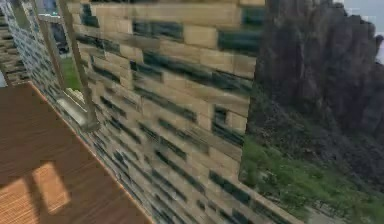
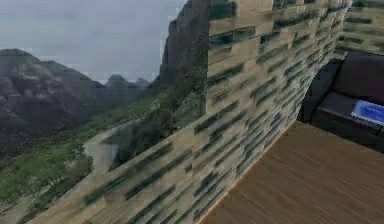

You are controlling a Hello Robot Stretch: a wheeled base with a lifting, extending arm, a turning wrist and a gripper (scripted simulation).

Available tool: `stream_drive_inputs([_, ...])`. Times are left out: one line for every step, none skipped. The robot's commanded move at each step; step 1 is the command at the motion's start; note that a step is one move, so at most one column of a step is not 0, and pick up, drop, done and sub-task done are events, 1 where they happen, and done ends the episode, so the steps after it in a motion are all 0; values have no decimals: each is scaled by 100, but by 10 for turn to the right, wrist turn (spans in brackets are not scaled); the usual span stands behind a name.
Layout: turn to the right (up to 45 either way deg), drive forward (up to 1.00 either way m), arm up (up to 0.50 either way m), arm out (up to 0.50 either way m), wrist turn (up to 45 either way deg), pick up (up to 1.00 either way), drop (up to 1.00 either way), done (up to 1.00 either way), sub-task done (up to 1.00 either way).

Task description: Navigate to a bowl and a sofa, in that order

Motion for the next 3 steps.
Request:
stream_drive_inputs([-450, 0, 0, 0, 0, 0, 0, 0, 0])
stream_drive_inputs([-450, 0, 0, 0, 0, 0, 0, 0, 0])
stream_drive_inputs([-420, 0, 0, 0, 0, 0, 0, 0, 0])
